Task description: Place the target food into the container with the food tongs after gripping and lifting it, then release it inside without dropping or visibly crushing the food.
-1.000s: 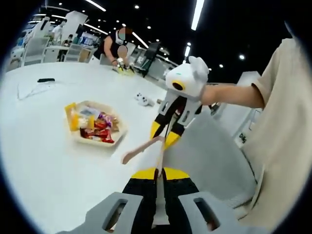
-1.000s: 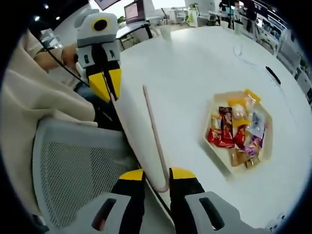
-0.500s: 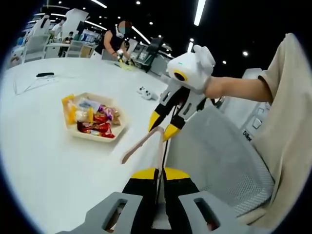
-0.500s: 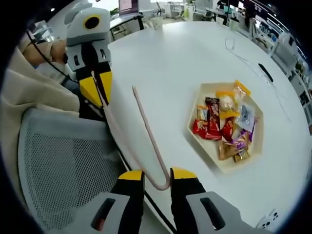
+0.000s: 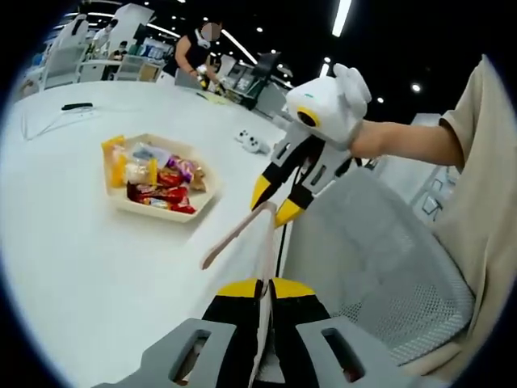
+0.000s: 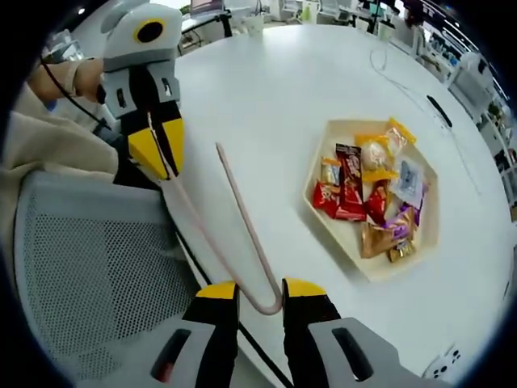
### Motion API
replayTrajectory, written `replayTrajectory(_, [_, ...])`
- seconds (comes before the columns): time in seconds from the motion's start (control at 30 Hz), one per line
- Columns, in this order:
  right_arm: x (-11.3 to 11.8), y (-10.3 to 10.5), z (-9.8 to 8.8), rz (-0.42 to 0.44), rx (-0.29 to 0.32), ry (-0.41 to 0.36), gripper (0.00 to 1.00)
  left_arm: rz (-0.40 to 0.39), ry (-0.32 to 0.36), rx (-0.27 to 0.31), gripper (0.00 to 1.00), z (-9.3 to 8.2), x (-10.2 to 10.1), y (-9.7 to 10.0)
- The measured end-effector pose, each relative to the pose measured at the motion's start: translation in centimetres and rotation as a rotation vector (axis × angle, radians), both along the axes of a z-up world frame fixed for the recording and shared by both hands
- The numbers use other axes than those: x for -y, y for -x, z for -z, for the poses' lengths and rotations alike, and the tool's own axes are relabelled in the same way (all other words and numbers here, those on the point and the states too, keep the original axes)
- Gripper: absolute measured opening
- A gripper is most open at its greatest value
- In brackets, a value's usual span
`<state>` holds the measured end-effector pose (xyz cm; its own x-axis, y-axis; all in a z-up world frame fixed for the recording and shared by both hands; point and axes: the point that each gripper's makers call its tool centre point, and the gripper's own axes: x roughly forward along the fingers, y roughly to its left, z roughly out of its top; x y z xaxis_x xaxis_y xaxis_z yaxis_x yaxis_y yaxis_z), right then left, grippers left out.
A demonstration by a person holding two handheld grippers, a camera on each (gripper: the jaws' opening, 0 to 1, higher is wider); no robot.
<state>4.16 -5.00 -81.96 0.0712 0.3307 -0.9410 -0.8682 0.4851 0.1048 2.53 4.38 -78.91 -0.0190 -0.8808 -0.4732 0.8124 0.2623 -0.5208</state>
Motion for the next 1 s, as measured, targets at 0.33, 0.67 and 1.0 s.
replayTrajectory(0.33, [0.2,0.1,1.3,-0.005,-0.022,0.018,0.19,0.030,-0.064,0.004,0.02,2.1,0.3,0.1])
replayTrajectory(0.67, [0.6,-0.2,2.1,0.010,-0.024,0.030,0.19,0.011,-0.081,-0.019,0.02,3.1,0.4,-0.5])
replayTrajectory(1.0, [0.9,-0.7,2.7,0.020,-0.020,0.038,0.20,-0.003,-0.093,-0.031,0.03,4.0,0.8,-0.8])
